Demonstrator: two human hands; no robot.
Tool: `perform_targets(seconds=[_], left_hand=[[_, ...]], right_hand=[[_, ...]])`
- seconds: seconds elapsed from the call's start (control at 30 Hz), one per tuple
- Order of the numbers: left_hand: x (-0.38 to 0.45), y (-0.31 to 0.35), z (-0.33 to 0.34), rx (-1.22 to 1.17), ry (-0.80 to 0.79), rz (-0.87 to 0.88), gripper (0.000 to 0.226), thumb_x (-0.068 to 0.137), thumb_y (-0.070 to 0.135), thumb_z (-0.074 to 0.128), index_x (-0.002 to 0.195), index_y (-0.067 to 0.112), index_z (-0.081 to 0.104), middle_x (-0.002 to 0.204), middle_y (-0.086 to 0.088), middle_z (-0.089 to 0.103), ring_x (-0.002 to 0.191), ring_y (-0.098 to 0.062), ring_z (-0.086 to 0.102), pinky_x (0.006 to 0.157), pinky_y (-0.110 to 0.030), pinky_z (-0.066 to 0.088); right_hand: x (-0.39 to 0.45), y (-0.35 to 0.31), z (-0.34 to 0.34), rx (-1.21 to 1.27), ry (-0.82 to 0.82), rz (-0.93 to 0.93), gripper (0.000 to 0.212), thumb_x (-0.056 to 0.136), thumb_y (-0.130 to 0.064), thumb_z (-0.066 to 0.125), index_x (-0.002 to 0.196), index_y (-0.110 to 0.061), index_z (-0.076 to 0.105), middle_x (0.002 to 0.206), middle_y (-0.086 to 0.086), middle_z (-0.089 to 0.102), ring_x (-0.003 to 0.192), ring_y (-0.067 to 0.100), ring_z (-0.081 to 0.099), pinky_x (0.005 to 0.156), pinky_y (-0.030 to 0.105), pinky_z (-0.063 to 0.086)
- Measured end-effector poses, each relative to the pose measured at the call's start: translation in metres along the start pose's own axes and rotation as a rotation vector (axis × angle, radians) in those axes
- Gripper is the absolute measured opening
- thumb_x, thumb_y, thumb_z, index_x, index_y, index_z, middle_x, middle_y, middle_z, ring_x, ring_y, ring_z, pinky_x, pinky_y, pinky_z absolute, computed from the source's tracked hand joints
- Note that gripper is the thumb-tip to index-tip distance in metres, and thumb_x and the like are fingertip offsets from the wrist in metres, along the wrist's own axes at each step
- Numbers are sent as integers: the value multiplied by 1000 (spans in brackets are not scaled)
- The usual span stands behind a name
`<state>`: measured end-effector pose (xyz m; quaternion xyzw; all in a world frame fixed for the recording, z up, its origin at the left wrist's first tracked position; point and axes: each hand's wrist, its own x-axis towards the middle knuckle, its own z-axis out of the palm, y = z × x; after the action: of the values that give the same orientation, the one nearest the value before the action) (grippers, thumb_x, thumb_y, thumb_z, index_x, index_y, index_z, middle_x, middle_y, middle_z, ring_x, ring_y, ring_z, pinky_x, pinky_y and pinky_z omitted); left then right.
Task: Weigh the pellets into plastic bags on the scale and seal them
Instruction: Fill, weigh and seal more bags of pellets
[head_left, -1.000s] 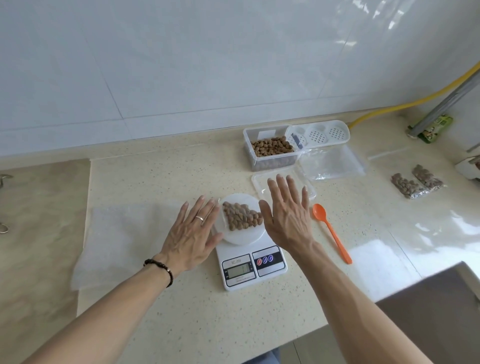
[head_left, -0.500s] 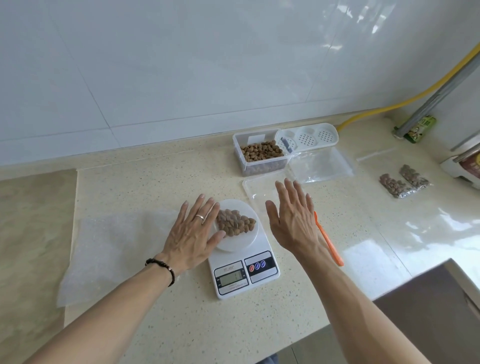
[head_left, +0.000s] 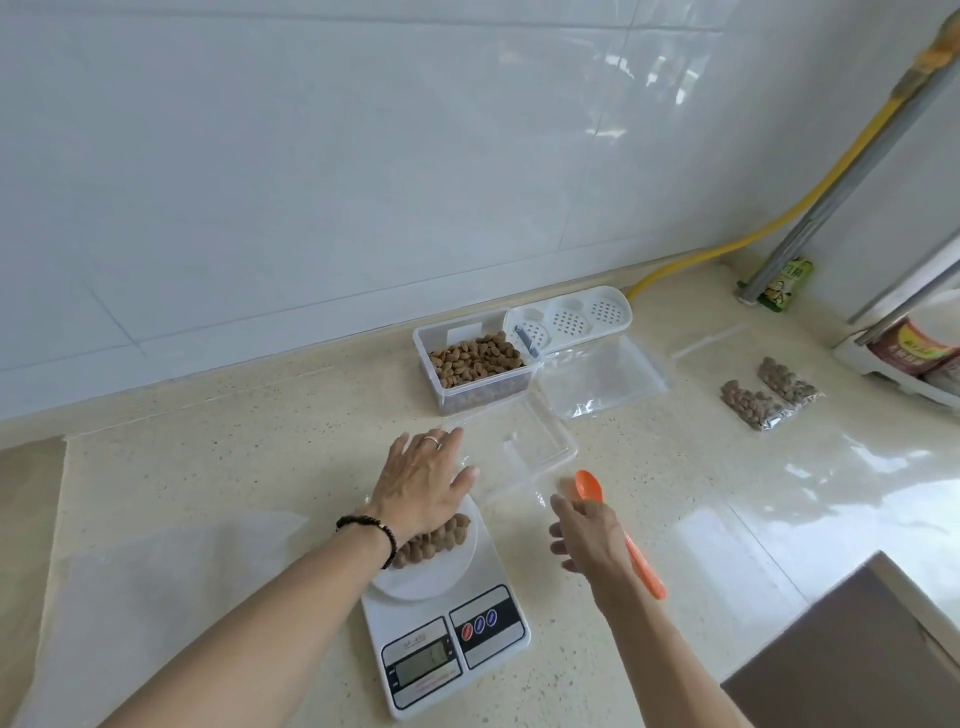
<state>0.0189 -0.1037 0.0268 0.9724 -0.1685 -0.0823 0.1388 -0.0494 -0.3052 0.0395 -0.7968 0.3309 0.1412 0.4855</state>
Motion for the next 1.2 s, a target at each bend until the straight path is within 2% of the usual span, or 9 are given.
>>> perform_targets(seconds=[0.1,0.2,0.37,0.5,0.63,0.8,0.93,1.07,1.2], left_hand=[[9,7,-4,-83,-91,-19,48,99,43,37,137,14,38,125,-11,55,116,-29,52,102,-42,35],[11,6,-14,-228,-164,-59,52,98,45,40,140,14,38,135,-12,49,123,-29,50,102,-43,39],[3,1,-56,-586,-2,-134,45,96,44,50,135,21,49,109,0,60,97,-17,61,83,-30,47],[-13,-4,-100,-848,122,-99,17,99,29,52,93,16,62,77,-5,57,68,-15,60,70,-33,51],[-30,-3,-132,-973,237,-75,20,97,19,55,83,7,62,64,2,56,62,-11,56,70,-34,52],[-41,2,-159,-1021,327,-50,20,95,18,59,82,5,65,64,-2,62,65,-15,56,81,-49,52],[-45,5,-169,-1034,396,-47,21,94,20,60,75,12,64,64,-2,62,68,-20,54,83,-54,50],[-45,14,-175,-1000,472,-49,23,94,17,59,71,15,60,64,0,63,66,-16,55,77,-48,51],[-45,27,-180,-1017,454,-10,22,93,13,60,72,11,62,63,1,62,64,-11,57,70,-35,51]], right_hand=[[-5,-5,1,136,-138,-12,16,96,-18,59,95,-5,67,90,13,72,68,16,64,62,28,54],[-3,-16,-1,159,-145,-68,12,93,-15,62,87,-8,69,83,8,71,64,14,62,58,24,51],[-18,-51,-6,219,-165,-190,14,94,-20,63,89,-9,70,83,5,71,68,14,62,62,25,51],[-44,-83,-4,259,-219,-353,15,93,-20,63,83,-10,68,79,5,69,67,14,60,62,28,50],[-65,-110,-6,293,-188,-475,18,91,-14,62,74,-11,67,73,4,68,64,14,59,60,28,48],[-78,-130,-13,237,-108,-615,22,90,-20,65,69,-17,70,79,19,67,67,15,50,64,31,42],[-87,-139,-19,265,-116,-669,20,90,-20,66,72,-15,72,74,6,71,68,8,58,69,28,46],[-96,-145,-23,263,-196,-713,20,93,-25,66,78,-15,72,78,7,72,66,9,58,66,24,49],[-97,-145,-29,246,-72,-757,22,92,-18,65,71,-13,69,74,13,68,65,12,53,62,31,44]])
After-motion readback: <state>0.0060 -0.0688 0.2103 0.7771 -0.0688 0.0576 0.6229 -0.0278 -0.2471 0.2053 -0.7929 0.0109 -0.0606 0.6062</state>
